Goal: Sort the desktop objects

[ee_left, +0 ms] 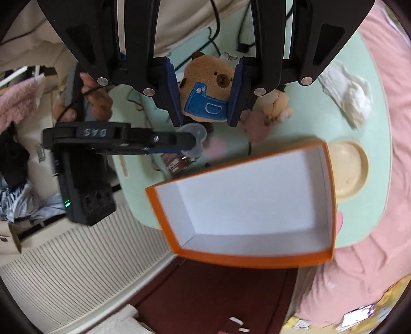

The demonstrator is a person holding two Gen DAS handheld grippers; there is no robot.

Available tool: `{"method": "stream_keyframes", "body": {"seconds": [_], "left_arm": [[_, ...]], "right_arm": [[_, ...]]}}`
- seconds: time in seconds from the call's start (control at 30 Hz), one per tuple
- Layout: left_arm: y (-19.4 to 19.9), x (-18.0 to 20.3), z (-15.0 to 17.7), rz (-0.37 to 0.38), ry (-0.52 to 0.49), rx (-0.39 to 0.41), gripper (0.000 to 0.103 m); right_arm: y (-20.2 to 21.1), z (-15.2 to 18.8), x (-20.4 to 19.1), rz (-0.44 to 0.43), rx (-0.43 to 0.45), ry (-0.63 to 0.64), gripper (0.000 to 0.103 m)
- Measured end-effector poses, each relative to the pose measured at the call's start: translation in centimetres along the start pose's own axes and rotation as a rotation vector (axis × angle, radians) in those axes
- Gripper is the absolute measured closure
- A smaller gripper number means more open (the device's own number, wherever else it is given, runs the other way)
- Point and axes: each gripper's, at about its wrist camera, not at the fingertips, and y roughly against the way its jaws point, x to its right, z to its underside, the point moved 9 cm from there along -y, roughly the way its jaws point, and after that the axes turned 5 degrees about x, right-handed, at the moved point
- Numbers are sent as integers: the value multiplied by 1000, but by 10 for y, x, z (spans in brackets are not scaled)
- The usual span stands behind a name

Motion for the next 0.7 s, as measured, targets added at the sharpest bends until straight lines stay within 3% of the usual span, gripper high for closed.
{"method": "stream_keyframes", "body": {"seconds": [0.17, 0.27, 0.33, 0.4, 0.5, 0.57, 0.7], "left_arm": [[-13, -16, 4, -78, -9, 44, 63], [-1, -15, 1, -21, 5, 79, 61], [18, -19, -7, 23, 31, 146, 54], [46, -32, -21, 41, 83, 273, 44], [80, -61, -36, 20, 196, 451, 34], [80, -80, -40, 15, 260, 466, 34], [67, -112, -46, 29, 374, 461, 34]], "right_arm": [[-8, -2, 1, 35, 19, 22, 81], [-2, -5, -2, 24, 38, 28, 75], [11, -8, -6, -1, 71, 37, 70], [30, -13, -9, -25, 124, 48, 70], [63, -28, -2, -20, 246, 39, 63], [88, -42, 11, -19, 349, -4, 56], [87, -53, 36, -9, 369, -83, 55]]}}
